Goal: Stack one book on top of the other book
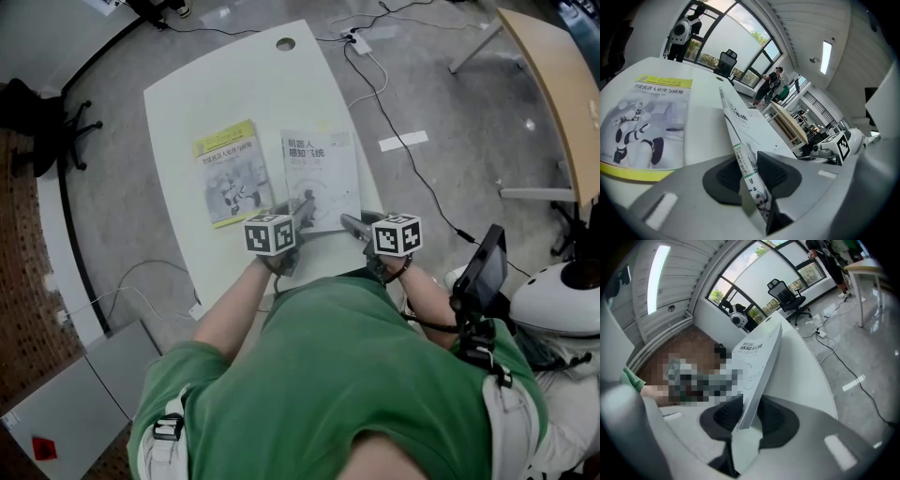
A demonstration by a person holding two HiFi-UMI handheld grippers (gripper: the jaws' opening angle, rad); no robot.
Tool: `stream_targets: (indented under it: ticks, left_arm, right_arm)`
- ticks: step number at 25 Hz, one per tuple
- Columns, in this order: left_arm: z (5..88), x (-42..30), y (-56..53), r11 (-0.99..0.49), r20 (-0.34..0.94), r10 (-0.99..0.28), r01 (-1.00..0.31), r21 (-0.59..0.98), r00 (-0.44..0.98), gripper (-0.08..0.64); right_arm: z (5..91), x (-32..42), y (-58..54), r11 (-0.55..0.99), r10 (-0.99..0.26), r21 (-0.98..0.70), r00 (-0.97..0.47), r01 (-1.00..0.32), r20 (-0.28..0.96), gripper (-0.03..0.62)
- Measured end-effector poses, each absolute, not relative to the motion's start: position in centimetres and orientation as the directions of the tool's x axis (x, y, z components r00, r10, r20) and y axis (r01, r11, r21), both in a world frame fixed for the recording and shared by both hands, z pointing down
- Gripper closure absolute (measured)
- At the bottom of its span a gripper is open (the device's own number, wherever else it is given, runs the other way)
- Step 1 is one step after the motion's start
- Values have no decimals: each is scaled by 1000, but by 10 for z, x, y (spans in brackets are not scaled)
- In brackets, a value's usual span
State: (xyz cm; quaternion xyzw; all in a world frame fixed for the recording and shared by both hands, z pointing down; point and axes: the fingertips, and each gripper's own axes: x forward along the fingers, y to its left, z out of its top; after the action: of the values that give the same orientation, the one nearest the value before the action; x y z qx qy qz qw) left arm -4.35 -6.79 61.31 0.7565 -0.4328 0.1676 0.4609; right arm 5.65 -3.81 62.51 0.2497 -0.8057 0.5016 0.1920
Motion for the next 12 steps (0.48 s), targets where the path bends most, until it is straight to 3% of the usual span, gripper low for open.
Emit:
stream_targets:
  ticks: [12]
  left_arm:
    - [584,-62,-65,-249,621,-606,-860,446,498,456]
  right_arm:
    - [597,38,-44,566,-265,-554,-771,-610,579,493]
